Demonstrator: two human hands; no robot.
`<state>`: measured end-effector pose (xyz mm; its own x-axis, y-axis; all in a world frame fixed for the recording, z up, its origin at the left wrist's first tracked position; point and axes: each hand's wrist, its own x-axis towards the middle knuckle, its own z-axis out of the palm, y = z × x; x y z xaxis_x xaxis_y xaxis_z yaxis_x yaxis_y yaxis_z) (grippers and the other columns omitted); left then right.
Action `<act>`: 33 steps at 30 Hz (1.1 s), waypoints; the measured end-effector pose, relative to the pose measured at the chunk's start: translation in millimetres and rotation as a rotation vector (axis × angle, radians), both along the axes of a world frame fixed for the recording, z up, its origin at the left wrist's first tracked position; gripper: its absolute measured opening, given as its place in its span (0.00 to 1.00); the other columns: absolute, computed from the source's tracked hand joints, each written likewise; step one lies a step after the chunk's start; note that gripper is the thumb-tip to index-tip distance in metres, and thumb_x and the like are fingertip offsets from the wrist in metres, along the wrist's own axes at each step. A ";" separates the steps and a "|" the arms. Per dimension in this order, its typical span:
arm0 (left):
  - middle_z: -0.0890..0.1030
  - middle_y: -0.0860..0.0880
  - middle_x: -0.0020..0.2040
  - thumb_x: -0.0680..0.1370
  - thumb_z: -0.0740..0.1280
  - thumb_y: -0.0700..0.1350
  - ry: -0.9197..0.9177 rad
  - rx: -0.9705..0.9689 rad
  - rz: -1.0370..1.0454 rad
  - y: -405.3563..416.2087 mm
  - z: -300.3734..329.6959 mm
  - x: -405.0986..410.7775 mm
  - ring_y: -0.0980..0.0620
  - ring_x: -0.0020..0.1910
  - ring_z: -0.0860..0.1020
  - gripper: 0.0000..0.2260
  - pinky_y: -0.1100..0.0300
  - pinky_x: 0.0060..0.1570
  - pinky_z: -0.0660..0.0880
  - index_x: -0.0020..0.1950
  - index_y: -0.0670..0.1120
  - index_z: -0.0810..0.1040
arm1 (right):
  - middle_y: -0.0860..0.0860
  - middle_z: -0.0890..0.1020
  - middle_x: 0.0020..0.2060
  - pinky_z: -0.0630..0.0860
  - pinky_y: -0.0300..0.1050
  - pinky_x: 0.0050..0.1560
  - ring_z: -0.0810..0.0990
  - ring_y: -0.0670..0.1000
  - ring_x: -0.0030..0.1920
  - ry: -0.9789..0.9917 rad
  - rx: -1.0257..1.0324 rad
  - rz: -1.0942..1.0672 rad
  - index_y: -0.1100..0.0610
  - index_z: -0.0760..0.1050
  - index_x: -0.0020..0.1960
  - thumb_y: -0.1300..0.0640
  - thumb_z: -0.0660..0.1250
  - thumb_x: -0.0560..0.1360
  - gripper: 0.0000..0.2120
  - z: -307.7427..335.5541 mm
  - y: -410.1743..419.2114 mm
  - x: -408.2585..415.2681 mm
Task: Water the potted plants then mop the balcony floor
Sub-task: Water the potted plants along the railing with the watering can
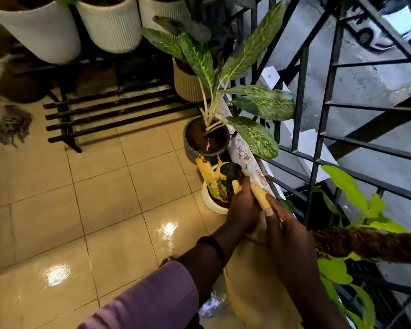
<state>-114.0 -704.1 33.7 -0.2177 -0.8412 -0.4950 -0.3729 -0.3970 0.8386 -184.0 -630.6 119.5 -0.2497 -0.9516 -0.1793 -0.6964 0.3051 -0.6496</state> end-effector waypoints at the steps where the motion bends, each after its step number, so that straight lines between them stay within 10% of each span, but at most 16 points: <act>1: 0.77 0.36 0.66 0.82 0.64 0.48 0.003 0.008 0.000 -3.6 -2.3 0.5 0.38 0.65 0.76 0.32 0.49 0.60 0.72 0.81 0.47 0.52 | 0.46 0.74 0.68 0.71 0.39 0.60 0.74 0.47 0.66 -0.003 0.010 0.001 0.47 0.68 0.71 0.51 0.58 0.80 0.19 0.0 -5.0 0.6; 25: 0.73 0.38 0.72 0.82 0.63 0.44 0.048 0.038 0.030 -18.0 -14.9 2.0 0.40 0.70 0.72 0.30 0.50 0.65 0.70 0.81 0.47 0.54 | 0.48 0.75 0.67 0.76 0.51 0.62 0.77 0.50 0.63 -0.021 0.056 -0.034 0.44 0.68 0.70 0.50 0.58 0.80 0.19 -10.1 -21.5 4.8; 33: 0.73 0.37 0.72 0.82 0.63 0.43 0.019 0.037 0.002 -18.6 -19.2 -2.5 0.39 0.70 0.72 0.31 0.49 0.64 0.70 0.81 0.47 0.52 | 0.46 0.77 0.65 0.74 0.37 0.49 0.79 0.46 0.57 -0.041 0.044 -0.059 0.41 0.68 0.70 0.47 0.58 0.79 0.19 -19.0 -15.0 -1.9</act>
<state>-116.5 -722.8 14.4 -0.2256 -0.8228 -0.5216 -0.3566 -0.4285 0.8302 -185.9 -645.6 100.4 -0.2966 -0.9264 -0.2318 -0.6496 0.3736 -0.6622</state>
